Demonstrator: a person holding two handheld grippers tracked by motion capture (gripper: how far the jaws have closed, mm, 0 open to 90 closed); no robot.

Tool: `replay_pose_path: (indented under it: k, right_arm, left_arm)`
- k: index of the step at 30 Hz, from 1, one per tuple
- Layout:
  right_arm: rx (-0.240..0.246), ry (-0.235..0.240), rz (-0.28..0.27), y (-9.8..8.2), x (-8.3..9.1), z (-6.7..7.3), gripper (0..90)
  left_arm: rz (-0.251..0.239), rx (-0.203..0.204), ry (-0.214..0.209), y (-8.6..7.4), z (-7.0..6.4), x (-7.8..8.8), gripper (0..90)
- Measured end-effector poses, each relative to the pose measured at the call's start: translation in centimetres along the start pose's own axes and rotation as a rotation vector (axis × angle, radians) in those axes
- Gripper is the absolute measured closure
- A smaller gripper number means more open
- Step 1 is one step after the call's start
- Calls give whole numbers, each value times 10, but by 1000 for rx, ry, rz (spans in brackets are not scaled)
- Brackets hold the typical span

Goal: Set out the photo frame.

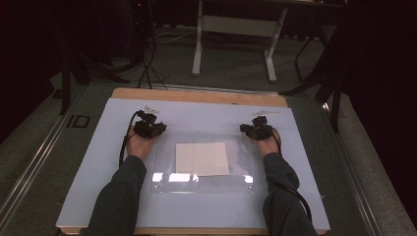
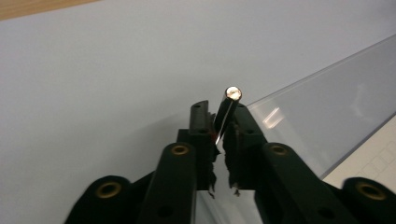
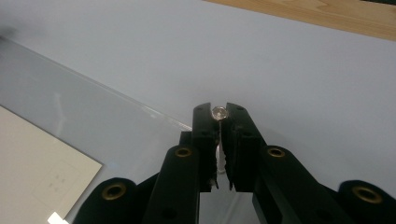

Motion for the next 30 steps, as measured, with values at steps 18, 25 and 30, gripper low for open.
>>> replay_pose_path:
  k: [18, 25, 30]
  right_arm:
    - [-6, 17, -134, -11, 17, -2, 753]
    - [7, 18, -131, -8, 17, -1, 824]
    - [41, -39, -126, -8, 19, 5, 848]
  left_arm:
    - [-180, 10, -51, -6, 8, 22, 772]
    - [-182, -11, -47, -6, 4, 17, 830]
    - [-185, -38, -24, -5, 2, 16, 841]
Point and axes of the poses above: each handheld gripper's, and its own axes: x roughly backward along the jaws, y roughly out of its top, z roughly to its left, the point moved 2 cm from there along -x, roughly forward along the jaws, and after that the axes turned 1 degree about -z, right-handed, at the moved point
